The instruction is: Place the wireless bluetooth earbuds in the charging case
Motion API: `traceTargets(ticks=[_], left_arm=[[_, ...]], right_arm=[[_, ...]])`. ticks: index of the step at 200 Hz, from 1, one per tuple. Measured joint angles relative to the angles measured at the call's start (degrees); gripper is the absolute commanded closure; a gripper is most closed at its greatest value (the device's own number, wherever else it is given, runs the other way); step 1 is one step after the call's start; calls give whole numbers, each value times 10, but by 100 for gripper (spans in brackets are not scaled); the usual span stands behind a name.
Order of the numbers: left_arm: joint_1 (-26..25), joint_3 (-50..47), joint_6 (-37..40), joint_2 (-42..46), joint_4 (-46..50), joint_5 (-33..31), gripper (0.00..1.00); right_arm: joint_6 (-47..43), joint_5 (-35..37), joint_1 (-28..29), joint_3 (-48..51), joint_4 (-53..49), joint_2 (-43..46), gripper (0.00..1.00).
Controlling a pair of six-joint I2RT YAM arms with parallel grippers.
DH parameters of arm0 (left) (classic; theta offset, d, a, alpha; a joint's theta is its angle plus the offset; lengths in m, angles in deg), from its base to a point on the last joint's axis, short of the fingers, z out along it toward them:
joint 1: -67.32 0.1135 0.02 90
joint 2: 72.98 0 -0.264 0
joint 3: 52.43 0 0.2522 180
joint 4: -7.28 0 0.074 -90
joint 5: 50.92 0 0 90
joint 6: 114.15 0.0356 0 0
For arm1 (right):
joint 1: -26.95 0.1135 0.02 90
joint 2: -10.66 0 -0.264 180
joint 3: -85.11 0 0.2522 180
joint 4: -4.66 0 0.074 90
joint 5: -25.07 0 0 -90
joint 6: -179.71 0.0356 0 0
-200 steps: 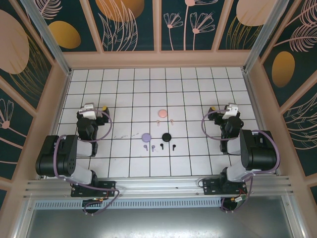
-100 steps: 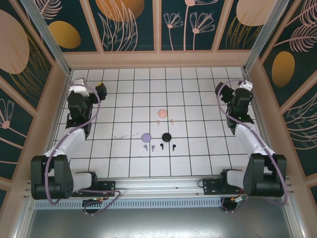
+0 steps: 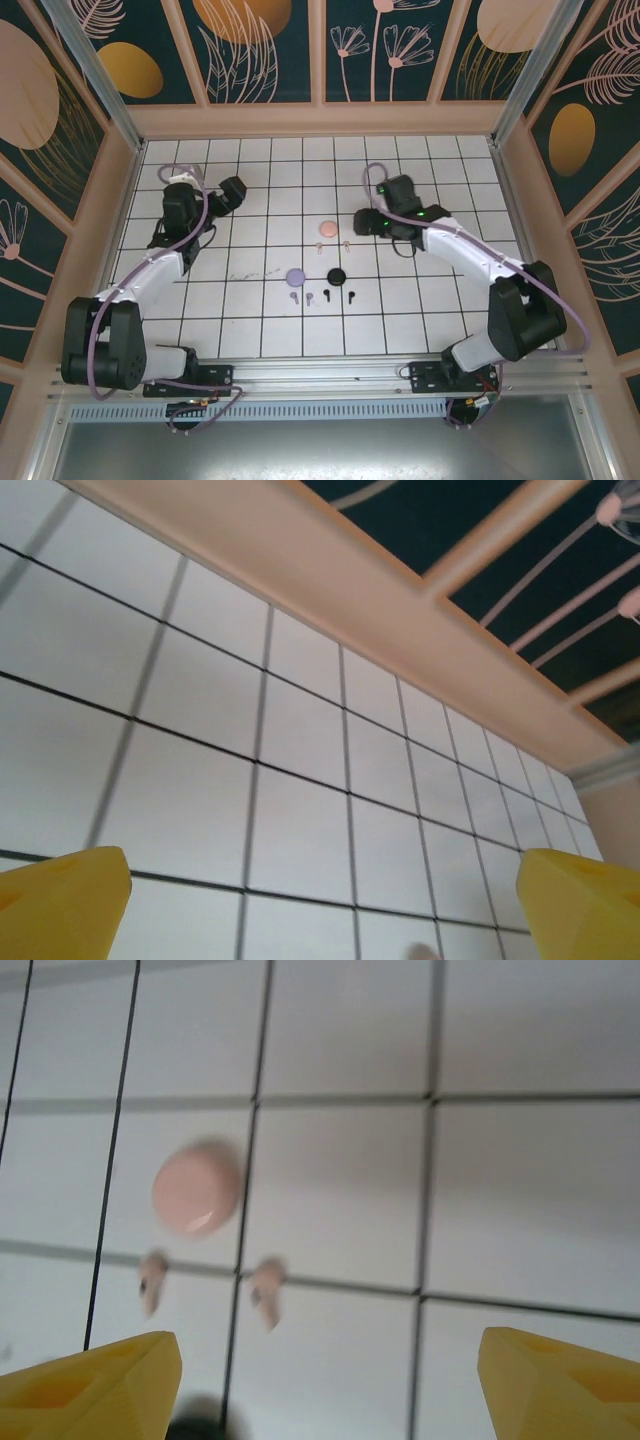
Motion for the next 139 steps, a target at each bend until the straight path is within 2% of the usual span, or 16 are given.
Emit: traceTargets(ticks=[22, 55, 139], left_arm=[[-32, 0, -17, 0, 11, -2, 1], [-50, 0, -30, -1, 20, -14, 1], [-52, 0, -33, -7, 41, -33, 1]], right_arm=[[0, 2, 55, -9, -30, -33, 22], [-5, 4, 103, -24, -63, -79, 21], [-17, 24, 157, -79, -95, -160, 23]])
